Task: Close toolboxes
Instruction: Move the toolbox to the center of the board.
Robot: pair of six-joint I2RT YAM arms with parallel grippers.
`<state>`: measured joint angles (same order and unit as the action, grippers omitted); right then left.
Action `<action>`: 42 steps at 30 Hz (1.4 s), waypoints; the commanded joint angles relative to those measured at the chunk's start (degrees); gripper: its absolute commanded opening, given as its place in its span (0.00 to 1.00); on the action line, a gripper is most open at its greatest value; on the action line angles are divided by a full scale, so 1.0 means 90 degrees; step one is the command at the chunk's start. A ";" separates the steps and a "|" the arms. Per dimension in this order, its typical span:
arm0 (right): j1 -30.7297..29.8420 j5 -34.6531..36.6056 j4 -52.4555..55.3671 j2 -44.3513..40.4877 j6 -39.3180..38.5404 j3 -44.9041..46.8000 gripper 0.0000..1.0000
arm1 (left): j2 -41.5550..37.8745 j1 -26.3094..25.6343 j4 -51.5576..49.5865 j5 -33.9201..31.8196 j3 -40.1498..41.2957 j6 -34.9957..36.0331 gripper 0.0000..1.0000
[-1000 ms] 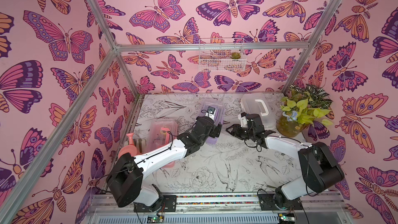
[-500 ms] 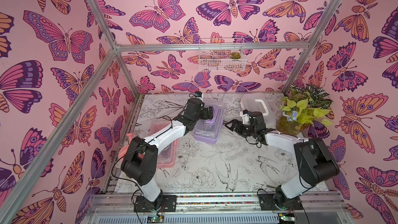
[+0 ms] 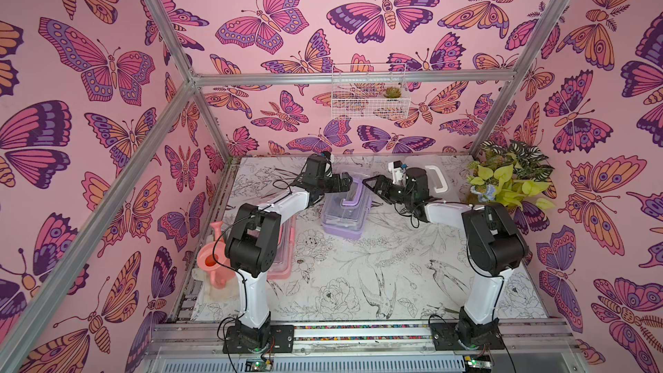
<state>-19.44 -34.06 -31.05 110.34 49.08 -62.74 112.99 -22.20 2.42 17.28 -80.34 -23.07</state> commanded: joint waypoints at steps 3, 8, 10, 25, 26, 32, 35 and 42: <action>-0.0379 -0.0264 -0.0015 0.0037 -0.0086 -0.0188 0.96 | -0.0142 -0.0014 0.0054 0.0542 0.0417 -0.0295 0.98; -0.0741 -0.0287 -0.0074 -0.0108 -0.0080 0.0031 0.93 | -0.0714 -0.0012 0.0141 0.0475 0.1140 -0.0299 0.97; -0.0965 -0.0287 -0.0016 -0.0163 -0.0115 0.0101 0.92 | -0.0964 0.0000 0.0180 0.0453 0.1428 -0.0289 0.97; -0.2215 -0.0178 0.0349 -0.0787 -0.0273 0.0944 0.90 | -0.2185 0.0443 0.0133 0.0461 0.2403 0.0172 0.98; -0.2215 -0.0106 0.0501 -0.0873 -0.0426 0.1006 0.90 | -0.2176 0.0463 0.0131 0.0463 0.2403 0.0171 0.98; -0.2220 0.0613 0.1928 -0.1612 -0.1866 0.1423 0.90 | -0.2110 0.0503 0.0103 0.0451 0.2427 0.0132 0.98; -0.2215 0.1051 0.2412 -0.1880 -0.2566 0.1664 0.91 | -0.2079 0.0513 0.0054 0.0472 0.2449 0.0067 0.98; -0.2271 0.1959 0.2876 -0.2127 -0.3549 0.1934 0.91 | -0.2196 0.0513 -0.0060 0.0509 0.2653 -0.0076 0.98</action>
<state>-39.16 -21.78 -8.58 92.55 23.77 -46.24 94.48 -17.56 3.14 20.12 -58.19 -23.00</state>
